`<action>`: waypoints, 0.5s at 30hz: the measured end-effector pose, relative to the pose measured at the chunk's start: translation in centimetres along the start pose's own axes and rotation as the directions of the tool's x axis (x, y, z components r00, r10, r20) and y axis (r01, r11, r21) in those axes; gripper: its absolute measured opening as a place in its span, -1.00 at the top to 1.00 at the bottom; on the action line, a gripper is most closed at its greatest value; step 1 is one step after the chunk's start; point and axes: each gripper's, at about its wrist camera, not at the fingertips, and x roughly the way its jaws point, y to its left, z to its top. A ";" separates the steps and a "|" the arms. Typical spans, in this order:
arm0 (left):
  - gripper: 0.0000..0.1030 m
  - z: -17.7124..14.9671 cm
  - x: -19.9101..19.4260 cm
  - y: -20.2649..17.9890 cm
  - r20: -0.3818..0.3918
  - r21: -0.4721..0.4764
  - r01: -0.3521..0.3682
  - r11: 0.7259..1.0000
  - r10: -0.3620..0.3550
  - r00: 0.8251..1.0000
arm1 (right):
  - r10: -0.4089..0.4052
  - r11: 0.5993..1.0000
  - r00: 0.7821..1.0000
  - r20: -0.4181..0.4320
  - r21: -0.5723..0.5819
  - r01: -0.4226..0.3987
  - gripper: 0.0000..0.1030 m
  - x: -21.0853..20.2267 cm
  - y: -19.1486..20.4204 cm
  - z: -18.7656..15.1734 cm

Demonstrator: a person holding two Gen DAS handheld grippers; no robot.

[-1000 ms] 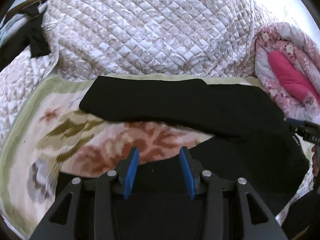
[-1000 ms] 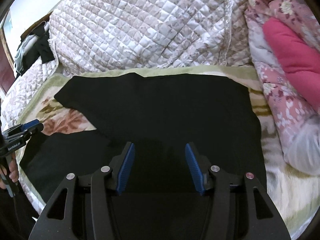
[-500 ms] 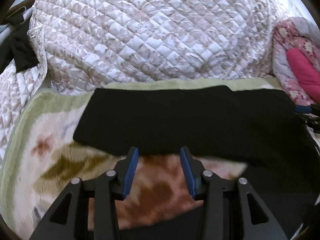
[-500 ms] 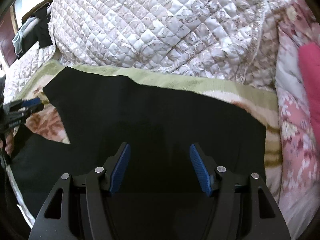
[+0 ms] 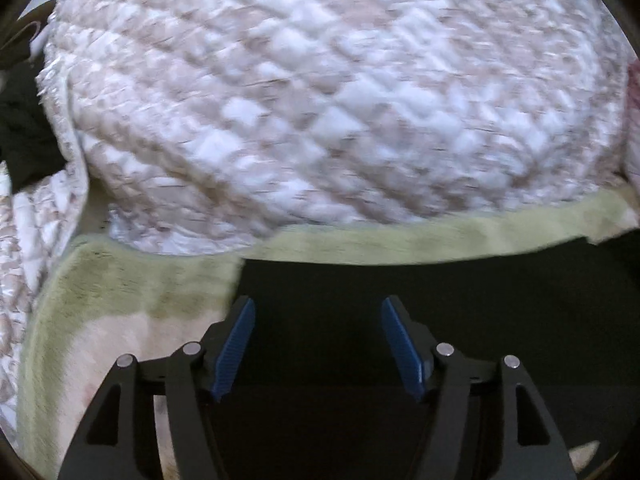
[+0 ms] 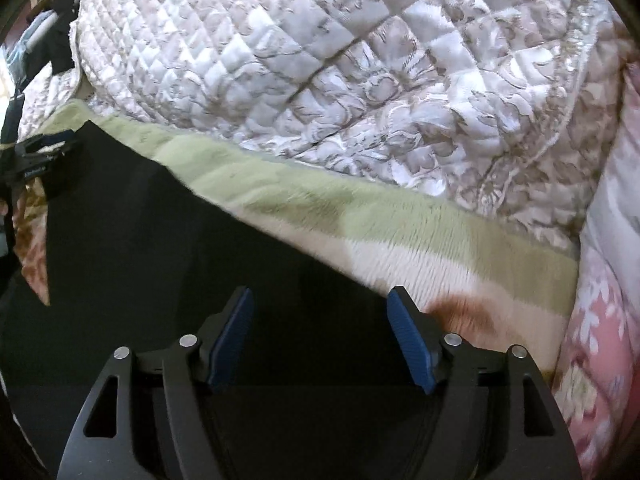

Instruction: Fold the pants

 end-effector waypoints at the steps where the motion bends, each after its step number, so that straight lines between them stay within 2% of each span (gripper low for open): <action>1: -0.37 0.0 0.4 0.6 0.004 -0.007 -0.019 1.000 0.019 1.000 | 0.004 1.000 1.000 -0.011 -0.006 -0.004 -0.35 0.5 -0.1 0.1; 4: -0.42 -0.5 2.1 1.4 -0.040 -0.012 -0.024 1.000 0.024 0.999 | -0.002 0.999 0.999 -0.044 -0.039 0.000 -0.44 2.1 0.2 0.4; 7: -0.53 -1.0 2.7 1.2 -0.027 0.010 -0.024 1.000 0.024 0.999 | -0.034 0.996 0.998 -0.058 -0.079 0.030 -0.42 2.6 1.0 0.7; 9: -0.51 -1.0 3.3 0.8 -0.037 0.016 -0.023 1.000 0.024 0.999 | -0.040 0.995 0.998 -0.057 -0.090 0.034 -0.12 2.5 1.3 1.0; 10: -0.46 -1.0 3.6 0.5 -0.040 0.024 -0.028 0.999 0.029 0.999 | -0.054 0.994 0.997 -0.049 -0.100 0.048 0.29 2.3 1.5 1.0; 11: -0.22 -0.9 3.7 0.2 -0.044 0.043 -0.026 0.999 0.028 0.999 | -0.043 0.994 0.998 -0.045 -0.103 0.039 0.83 2.1 1.7 1.1; 12: 0.17 -0.8 3.5 -0.2 -0.033 0.061 -0.017 0.998 0.019 0.999 | -0.035 0.994 0.998 -0.053 -0.108 0.029 0.82 2.0 2.1 1.2; 15: 0.61 -0.6 2.6 -0.9 0.000 0.095 -0.057 0.994 0.057 0.998 | -0.099 0.983 0.995 -0.031 -0.161 0.092 0.87 1.0 3.7 1.2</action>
